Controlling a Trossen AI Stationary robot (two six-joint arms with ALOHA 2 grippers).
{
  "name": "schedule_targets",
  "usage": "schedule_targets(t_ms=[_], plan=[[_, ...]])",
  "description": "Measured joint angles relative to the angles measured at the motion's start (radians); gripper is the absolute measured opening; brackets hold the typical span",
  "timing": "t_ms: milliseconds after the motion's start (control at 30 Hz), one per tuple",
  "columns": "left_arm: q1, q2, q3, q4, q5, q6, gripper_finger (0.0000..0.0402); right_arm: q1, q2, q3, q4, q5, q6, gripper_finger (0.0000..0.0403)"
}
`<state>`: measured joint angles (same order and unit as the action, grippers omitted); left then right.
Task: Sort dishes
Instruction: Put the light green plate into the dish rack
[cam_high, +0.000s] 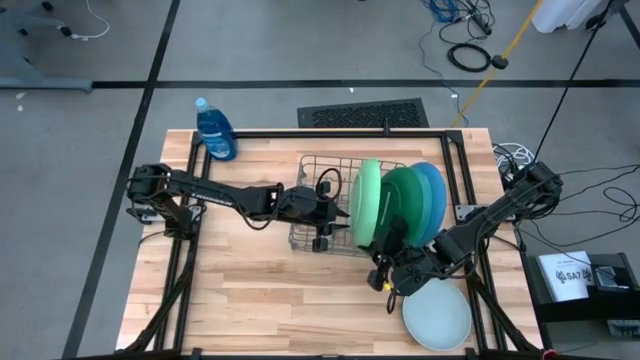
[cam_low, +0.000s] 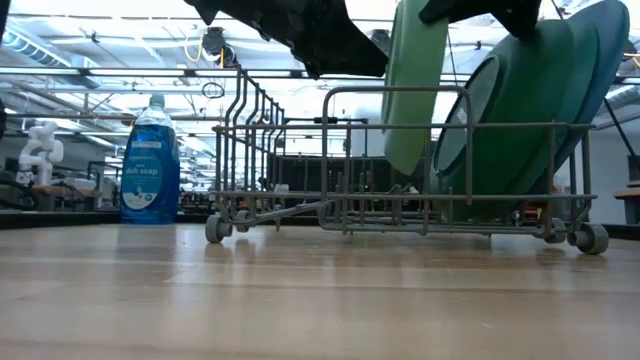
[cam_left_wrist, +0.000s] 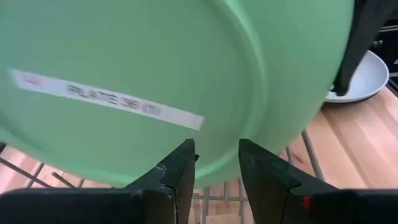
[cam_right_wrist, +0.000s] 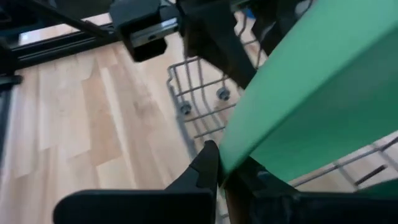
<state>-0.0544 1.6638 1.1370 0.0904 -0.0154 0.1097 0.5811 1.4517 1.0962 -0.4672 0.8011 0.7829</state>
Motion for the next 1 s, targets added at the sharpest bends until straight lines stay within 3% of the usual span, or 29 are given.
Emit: schedule_targets(t_ms=[533, 833, 1000], plan=[[0.018, 0.014, 0.0, -0.004, -0.022, -0.001, 0.0127, 0.003, 0.004, 0.0, -0.151, -0.103, 0.256, 0.0001], [0.018, 0.065, 0.0, 0.001, 0.075, -0.004, 0.0127, 0.001, 0.004, 0.002, -0.177, -0.151, 0.352, 0.0003], [0.019, 0.086, 0.001, -0.076, 0.095, -0.025, 0.0127, 0.001, 0.004, 0.002, -0.201, -0.174, 0.405, 0.0005]])
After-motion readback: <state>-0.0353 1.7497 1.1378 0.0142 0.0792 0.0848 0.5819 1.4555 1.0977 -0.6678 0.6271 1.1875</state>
